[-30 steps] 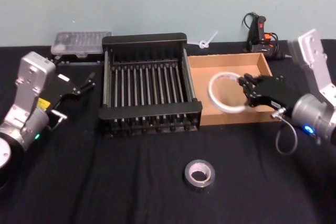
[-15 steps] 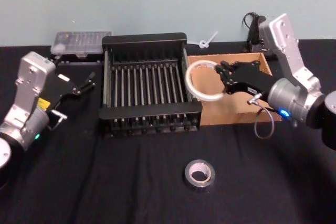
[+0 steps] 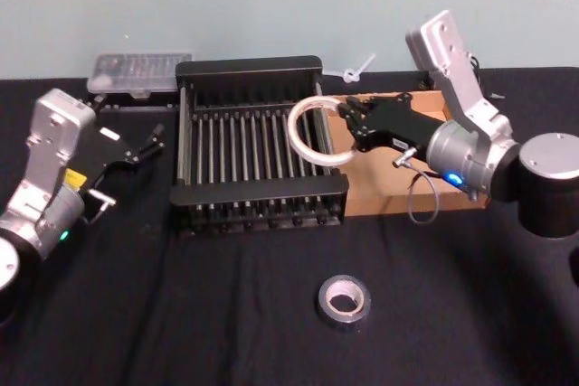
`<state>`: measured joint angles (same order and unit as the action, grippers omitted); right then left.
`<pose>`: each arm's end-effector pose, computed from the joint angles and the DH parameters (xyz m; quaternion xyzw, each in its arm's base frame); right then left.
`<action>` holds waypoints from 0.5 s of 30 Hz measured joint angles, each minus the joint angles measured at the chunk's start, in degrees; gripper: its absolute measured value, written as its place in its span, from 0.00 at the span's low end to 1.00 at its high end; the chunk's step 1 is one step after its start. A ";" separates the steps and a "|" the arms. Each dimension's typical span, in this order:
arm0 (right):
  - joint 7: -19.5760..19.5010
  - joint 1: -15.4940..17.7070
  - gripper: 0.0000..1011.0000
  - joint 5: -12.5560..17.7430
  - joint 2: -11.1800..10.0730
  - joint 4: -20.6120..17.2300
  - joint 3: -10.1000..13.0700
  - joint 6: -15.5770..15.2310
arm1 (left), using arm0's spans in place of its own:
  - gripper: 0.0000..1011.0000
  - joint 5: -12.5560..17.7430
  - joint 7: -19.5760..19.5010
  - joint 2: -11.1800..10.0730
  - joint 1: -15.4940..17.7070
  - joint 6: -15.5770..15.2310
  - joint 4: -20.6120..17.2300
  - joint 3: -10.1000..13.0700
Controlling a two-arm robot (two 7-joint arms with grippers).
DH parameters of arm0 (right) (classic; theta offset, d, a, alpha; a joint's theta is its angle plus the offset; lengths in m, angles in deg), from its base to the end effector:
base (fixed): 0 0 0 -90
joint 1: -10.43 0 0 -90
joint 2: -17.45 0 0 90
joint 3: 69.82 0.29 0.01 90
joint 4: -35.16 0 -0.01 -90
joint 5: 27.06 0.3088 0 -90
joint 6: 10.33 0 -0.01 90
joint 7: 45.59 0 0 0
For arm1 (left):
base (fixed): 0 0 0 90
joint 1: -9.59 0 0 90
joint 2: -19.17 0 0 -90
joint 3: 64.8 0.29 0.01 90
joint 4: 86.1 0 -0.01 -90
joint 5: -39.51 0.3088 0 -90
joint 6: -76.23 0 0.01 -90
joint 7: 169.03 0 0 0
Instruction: Pick up the white tape and place it into the black box , Pick up the silver tape and place it into the brown box.
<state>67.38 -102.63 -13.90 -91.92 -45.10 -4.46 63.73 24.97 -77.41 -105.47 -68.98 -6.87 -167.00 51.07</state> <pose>0.4180 0.0089 -0.2360 -0.1494 -0.0047 -0.4175 0.8963 0.3581 0.0826 -0.3023 0.1416 -0.1324 0.5799 0.7913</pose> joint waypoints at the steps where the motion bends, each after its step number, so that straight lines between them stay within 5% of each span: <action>1: 0.24 -0.56 0.09 -0.04 0.36 0.63 -0.31 0.00 | 0.99 0.00 0.00 0.00 0.00 0.00 0.00 0.00; 15: 1.73 -4.29 0.09 -0.61 3.03 5.24 -2.70 0.59 | 0.99 0.00 0.00 0.00 0.00 0.00 0.00 0.00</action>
<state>69.11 -106.91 -14.52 -88.89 -39.86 -7.16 64.32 24.96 -77.41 -105.47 -68.98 -6.87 -167.00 51.07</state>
